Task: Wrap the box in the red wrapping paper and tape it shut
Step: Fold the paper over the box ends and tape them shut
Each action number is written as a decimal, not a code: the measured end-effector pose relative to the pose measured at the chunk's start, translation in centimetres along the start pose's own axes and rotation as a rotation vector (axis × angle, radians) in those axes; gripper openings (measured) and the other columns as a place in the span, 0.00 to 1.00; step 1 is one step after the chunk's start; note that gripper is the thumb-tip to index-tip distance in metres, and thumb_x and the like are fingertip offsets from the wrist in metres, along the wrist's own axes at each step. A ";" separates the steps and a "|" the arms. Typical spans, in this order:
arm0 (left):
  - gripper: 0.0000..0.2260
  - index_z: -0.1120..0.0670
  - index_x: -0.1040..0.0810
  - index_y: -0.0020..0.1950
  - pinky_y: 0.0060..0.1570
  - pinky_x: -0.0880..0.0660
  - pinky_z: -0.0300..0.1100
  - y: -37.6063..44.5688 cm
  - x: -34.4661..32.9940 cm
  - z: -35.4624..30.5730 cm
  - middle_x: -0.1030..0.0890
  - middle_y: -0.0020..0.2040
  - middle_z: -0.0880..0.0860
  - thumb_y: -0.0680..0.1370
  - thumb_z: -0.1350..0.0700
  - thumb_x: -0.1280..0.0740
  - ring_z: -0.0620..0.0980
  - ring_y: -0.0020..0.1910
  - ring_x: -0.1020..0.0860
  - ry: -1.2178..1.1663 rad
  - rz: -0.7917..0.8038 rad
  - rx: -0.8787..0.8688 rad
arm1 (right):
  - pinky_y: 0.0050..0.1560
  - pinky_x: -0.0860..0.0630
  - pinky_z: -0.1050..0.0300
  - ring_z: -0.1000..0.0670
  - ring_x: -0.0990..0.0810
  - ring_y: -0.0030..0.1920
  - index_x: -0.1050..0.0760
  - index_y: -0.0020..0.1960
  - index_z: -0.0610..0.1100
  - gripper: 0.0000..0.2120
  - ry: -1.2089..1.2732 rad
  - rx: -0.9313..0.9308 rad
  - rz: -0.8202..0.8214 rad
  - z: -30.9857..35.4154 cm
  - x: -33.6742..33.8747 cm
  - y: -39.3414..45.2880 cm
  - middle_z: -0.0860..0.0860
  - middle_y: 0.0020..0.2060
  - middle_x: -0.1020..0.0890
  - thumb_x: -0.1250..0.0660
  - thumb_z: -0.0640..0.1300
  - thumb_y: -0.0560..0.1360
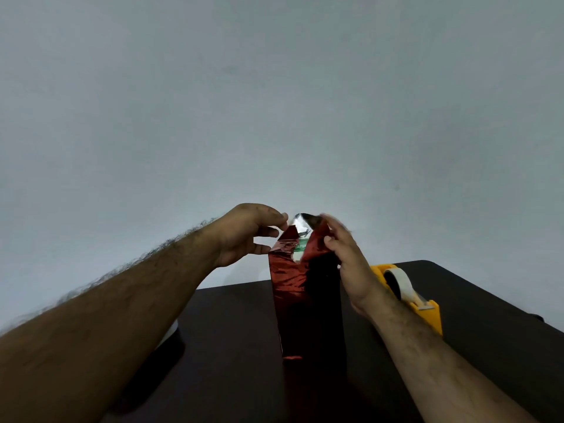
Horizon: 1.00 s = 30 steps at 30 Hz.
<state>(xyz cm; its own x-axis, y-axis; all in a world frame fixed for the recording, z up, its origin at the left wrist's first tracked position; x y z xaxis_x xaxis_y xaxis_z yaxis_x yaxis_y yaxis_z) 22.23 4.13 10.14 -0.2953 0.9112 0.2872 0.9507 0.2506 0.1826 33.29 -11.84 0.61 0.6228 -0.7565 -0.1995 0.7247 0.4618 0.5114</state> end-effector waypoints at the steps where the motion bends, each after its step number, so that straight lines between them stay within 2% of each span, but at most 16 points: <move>1: 0.08 0.52 0.17 0.42 0.47 0.24 0.49 -0.1 0.0 0.1 0.16 0.45 0.48 0.81 0.56 0.28 0.50 0.51 0.23 -0.003 -0.003 0.000 | 0.61 0.18 0.50 0.48 0.21 0.66 0.30 0.72 0.61 0.17 0.002 0.002 -0.023 -0.1 0.1 0.0 0.50 0.69 0.26 0.39 0.46 0.85; 3: 0.09 0.52 0.16 0.41 0.48 0.23 0.49 -0.2 0.1 0.3 0.16 0.45 0.49 0.81 0.57 0.29 0.50 0.51 0.23 -0.015 -0.001 0.005 | 0.60 0.17 0.45 0.46 0.21 0.66 0.33 0.67 0.62 0.14 -0.011 0.023 -0.076 -0.2 0.1 -0.2 0.50 0.68 0.27 0.36 0.52 0.84; 5: 0.09 0.52 0.16 0.41 0.50 0.22 0.51 -0.2 0.2 0.5 0.16 0.45 0.49 0.82 0.58 0.30 0.50 0.51 0.22 -0.037 0.005 0.018 | 0.59 0.17 0.40 0.44 0.19 0.64 0.32 0.63 0.59 0.10 0.018 0.031 -0.102 -0.4 0.1 -0.3 0.48 0.66 0.24 0.37 0.58 0.83; 7: 0.09 0.52 0.16 0.42 0.50 0.21 0.51 -0.2 0.1 0.6 0.16 0.45 0.49 0.82 0.58 0.30 0.50 0.50 0.21 -0.052 0.009 0.021 | 0.51 0.16 0.49 0.45 0.16 0.59 0.29 0.58 0.51 0.06 0.045 0.033 -0.131 -0.4 0.2 -0.3 0.46 0.61 0.20 0.40 0.52 0.86; 8: 0.09 0.52 0.17 0.43 0.50 0.21 0.51 -0.2 0.1 0.6 0.16 0.45 0.49 0.82 0.58 0.30 0.50 0.51 0.21 -0.053 0.010 0.019 | 0.48 0.17 0.56 0.45 0.17 0.59 0.26 0.56 0.47 0.08 0.022 0.042 -0.151 -0.2 0.2 -0.3 0.45 0.59 0.19 0.42 0.49 0.87; 9: 0.08 0.52 0.17 0.43 0.50 0.21 0.51 -0.2 0.0 0.5 0.16 0.46 0.50 0.82 0.58 0.30 0.50 0.51 0.20 -0.051 0.014 0.016 | 0.47 0.19 0.60 0.45 0.18 0.60 0.24 0.53 0.44 0.10 -0.009 0.056 -0.165 -0.1 0.3 -0.3 0.44 0.58 0.19 0.42 0.46 0.87; 11: 0.08 0.53 0.17 0.43 0.51 0.22 0.52 -0.2 -0.1 0.5 0.16 0.46 0.50 0.82 0.58 0.30 0.50 0.51 0.20 -0.042 0.022 0.012 | 0.47 0.20 0.63 0.46 0.18 0.61 0.21 0.49 0.41 0.11 -0.018 0.048 -0.168 0.2 0.2 -0.3 0.44 0.58 0.19 0.41 0.40 0.86; 14: 0.09 0.52 0.17 0.42 0.52 0.24 0.53 -0.3 -0.2 0.6 0.16 0.46 0.50 0.82 0.58 0.30 0.50 0.51 0.20 -0.031 0.029 0.003 | 0.46 0.19 0.63 0.48 0.17 0.59 0.19 0.51 0.39 0.09 -0.023 -0.002 -0.154 0.4 0.3 -0.1 0.43 0.58 0.18 0.38 0.37 0.82; 17: 0.11 0.52 0.17 0.39 0.49 0.24 0.51 -0.1 -0.5 0.8 0.16 0.44 0.50 0.82 0.58 0.31 0.50 0.50 0.21 -0.025 0.050 -0.015 | 0.49 0.18 0.61 0.50 0.17 0.57 0.17 0.52 0.42 0.10 -0.107 0.020 -0.124 0.8 0.0 0.0 0.45 0.57 0.19 0.37 0.41 0.79; 21: 0.11 0.52 0.17 0.38 0.52 0.25 0.52 0.1 -0.9 1.0 0.14 0.44 0.48 0.80 0.60 0.30 0.51 0.51 0.20 0.002 0.059 -0.029 | 0.50 0.19 0.55 0.52 0.17 0.49 0.19 0.54 0.39 0.10 -0.086 -0.039 -0.049 0.9 -0.5 -0.3 0.50 0.47 0.16 0.38 0.39 0.78; 23: 0.05 0.53 0.17 0.40 0.53 0.25 0.53 0.1 -1.0 1.0 0.15 0.46 0.52 0.77 0.58 0.28 0.52 0.51 0.20 0.053 0.073 -0.040 | 0.51 0.20 0.53 0.50 0.17 0.50 0.19 0.55 0.39 0.10 -0.109 -0.041 -0.048 1.0 -0.2 -0.1 0.46 0.49 0.16 0.37 0.38 0.78; 25: 0.03 0.55 0.16 0.42 0.52 0.25 0.51 0.2 -1.1 0.7 0.16 0.47 0.55 0.75 0.56 0.26 0.51 0.51 0.20 0.134 0.087 -0.033 | 0.53 0.20 0.50 0.48 0.17 0.52 0.18 0.53 0.41 0.12 -0.120 -0.043 -0.047 0.9 0.0 0.2 0.42 0.53 0.16 0.34 0.42 0.73; 27: 0.05 0.55 0.16 0.44 0.52 0.27 0.49 0.5 -1.1 -0.1 0.16 0.48 0.54 0.73 0.54 0.25 0.49 0.52 0.20 0.236 0.092 -0.012 | 0.56 0.20 0.48 0.47 0.16 0.54 0.17 0.53 0.42 0.16 -0.104 -0.067 -0.049 0.5 0.1 0.3 0.42 0.54 0.15 0.34 0.45 0.68; 30: 0.12 0.55 0.13 0.45 0.55 0.29 0.50 1.3 -1.2 -1.6 0.15 0.49 0.48 0.66 0.50 0.24 0.48 0.55 0.21 0.402 0.106 0.019 | 0.57 0.19 0.49 0.46 0.16 0.56 0.17 0.54 0.42 0.17 -0.089 -0.074 -0.032 0.3 0.2 0.4 0.44 0.55 0.14 0.34 0.45 0.68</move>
<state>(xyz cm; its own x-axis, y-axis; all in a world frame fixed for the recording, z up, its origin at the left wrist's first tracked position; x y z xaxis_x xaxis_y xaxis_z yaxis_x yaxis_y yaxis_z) 23.71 2.81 11.57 -0.2053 0.7331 0.6484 0.9784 0.1712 0.1162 33.57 -11.95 1.05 0.5724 -0.8083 -0.1379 0.7659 0.4670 0.4420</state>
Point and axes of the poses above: each hand's wrist, its own y-axis towards the middle knuckle, its own x-axis out of the back of the hand, z = x × y, the point moved 4 cm from there along y, towards the middle knuckle
